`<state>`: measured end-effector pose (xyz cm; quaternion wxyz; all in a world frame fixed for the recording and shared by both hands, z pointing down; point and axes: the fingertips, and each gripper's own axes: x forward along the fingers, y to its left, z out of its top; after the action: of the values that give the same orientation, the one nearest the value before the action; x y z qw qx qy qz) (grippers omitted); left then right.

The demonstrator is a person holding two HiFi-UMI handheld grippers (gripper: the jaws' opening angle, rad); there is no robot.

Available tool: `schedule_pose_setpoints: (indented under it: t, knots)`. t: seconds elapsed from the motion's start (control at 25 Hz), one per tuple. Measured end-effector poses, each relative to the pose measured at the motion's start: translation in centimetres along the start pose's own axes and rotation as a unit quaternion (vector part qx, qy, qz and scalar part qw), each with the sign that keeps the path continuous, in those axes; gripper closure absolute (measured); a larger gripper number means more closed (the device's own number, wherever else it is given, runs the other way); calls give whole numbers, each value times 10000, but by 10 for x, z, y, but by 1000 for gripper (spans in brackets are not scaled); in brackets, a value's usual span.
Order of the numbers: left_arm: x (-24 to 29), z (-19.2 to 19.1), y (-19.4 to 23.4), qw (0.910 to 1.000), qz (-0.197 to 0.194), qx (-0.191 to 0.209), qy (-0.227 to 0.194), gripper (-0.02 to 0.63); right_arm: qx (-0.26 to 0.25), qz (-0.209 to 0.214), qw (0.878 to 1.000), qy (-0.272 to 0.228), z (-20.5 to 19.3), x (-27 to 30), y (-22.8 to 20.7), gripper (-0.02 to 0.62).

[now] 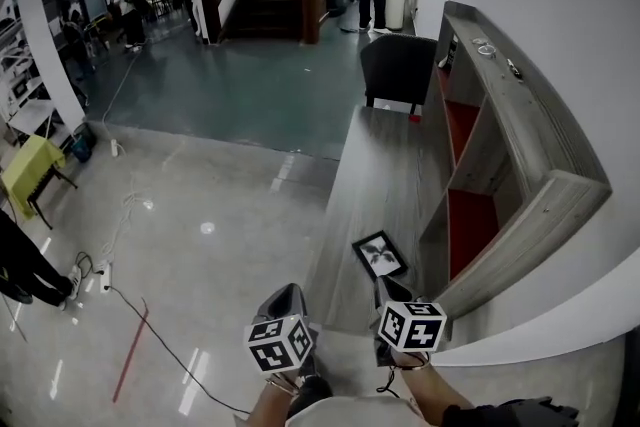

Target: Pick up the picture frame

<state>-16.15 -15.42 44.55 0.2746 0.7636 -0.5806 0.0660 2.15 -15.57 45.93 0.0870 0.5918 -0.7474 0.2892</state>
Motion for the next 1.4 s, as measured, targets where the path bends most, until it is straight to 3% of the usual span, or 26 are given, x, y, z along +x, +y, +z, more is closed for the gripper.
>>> schedule_pose_setpoints:
  t: [0.48,0.76,1.12,1.4]
  knots:
    - [62,64,42,9994,-293,174,0,594,219,-165,9993,-239,49,69,26,563]
    - [100,90,51,9980,-562,305,23,594,245,-520,9974,-444,68,93,20,563]
    - [135,68,42,9947,-840,313,509,594,323,-1118,9930,-220,47,85,-16,563]
    - [142,55,24,9935,-812,392,690,594,167,-1038,9943,-149,52,90,-27,563]
